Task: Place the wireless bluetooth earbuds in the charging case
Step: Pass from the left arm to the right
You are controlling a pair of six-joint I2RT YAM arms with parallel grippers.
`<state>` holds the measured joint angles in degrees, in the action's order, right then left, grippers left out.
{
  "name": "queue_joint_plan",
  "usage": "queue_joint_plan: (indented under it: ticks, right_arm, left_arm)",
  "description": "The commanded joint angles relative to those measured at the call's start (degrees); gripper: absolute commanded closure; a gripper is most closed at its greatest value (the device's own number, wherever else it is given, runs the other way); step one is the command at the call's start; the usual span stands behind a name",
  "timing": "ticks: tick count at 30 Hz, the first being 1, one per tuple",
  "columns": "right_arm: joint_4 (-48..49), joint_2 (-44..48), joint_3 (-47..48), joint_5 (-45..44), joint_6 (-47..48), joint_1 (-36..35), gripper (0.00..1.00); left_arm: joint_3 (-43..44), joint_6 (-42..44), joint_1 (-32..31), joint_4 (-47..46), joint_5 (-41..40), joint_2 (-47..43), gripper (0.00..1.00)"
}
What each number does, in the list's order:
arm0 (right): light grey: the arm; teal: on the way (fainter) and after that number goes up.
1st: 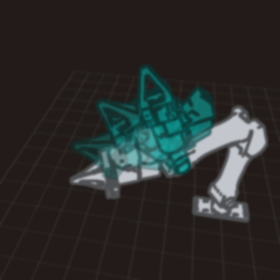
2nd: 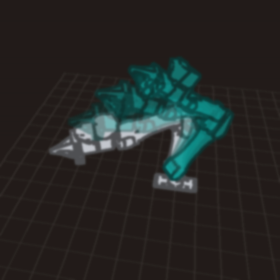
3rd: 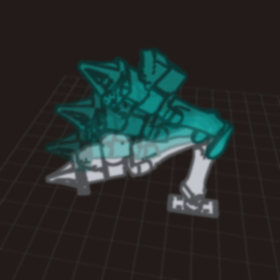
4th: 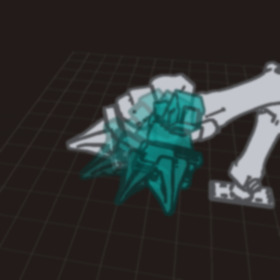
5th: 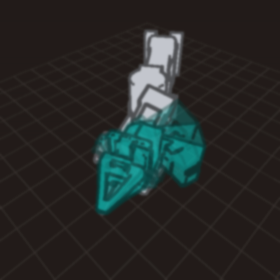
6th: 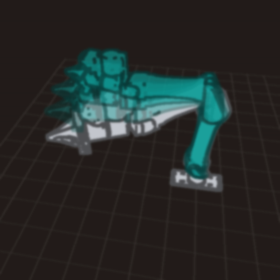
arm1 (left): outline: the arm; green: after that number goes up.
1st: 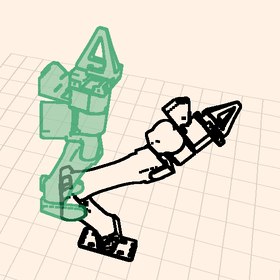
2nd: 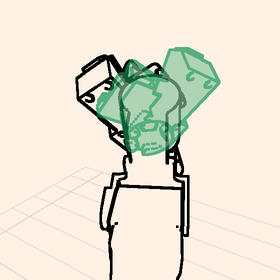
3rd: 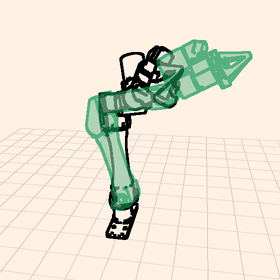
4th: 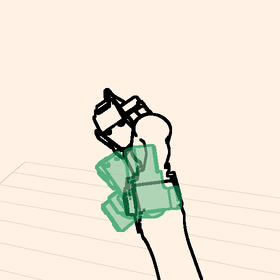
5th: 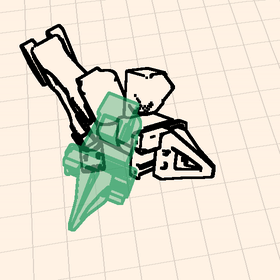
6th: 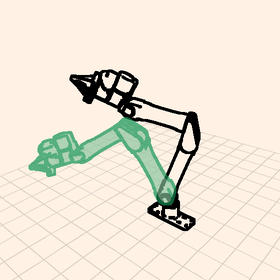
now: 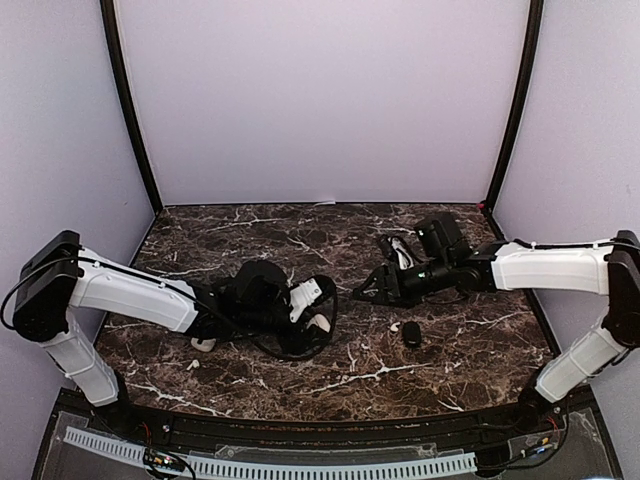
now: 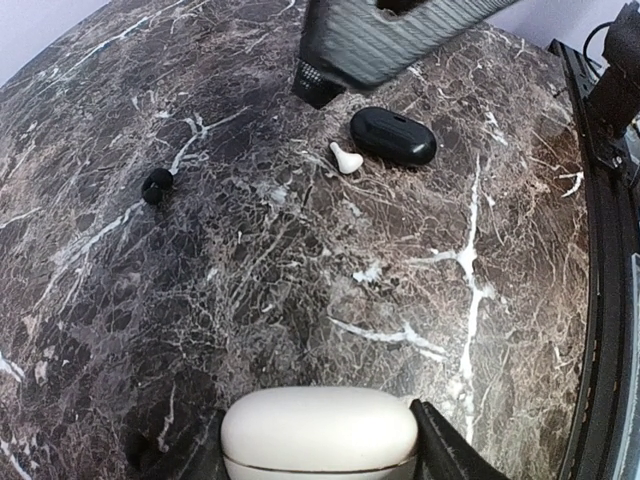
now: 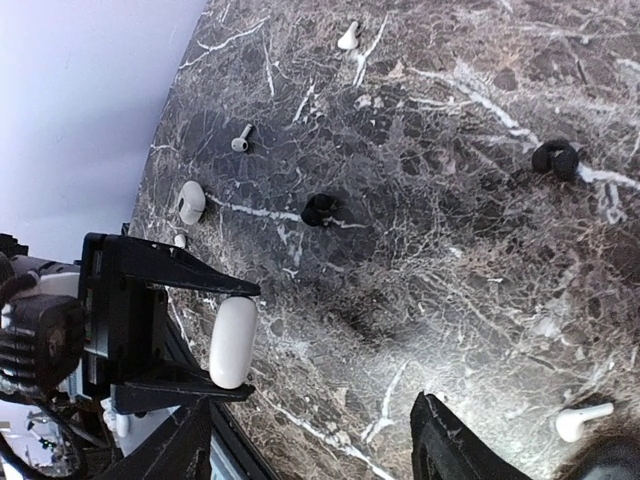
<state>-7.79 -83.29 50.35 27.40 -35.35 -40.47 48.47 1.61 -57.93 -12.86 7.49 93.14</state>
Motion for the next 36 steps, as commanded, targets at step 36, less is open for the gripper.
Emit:
queue_joint_plan:
  ticks: [36]
  right_arm:
    - [0.6, -22.4, 11.3, 9.7, -0.5, -9.3, 0.52]
  left_arm:
    - [-1.2, 6.2, -5.4, -7.9, -11.3, 5.7, 0.47]
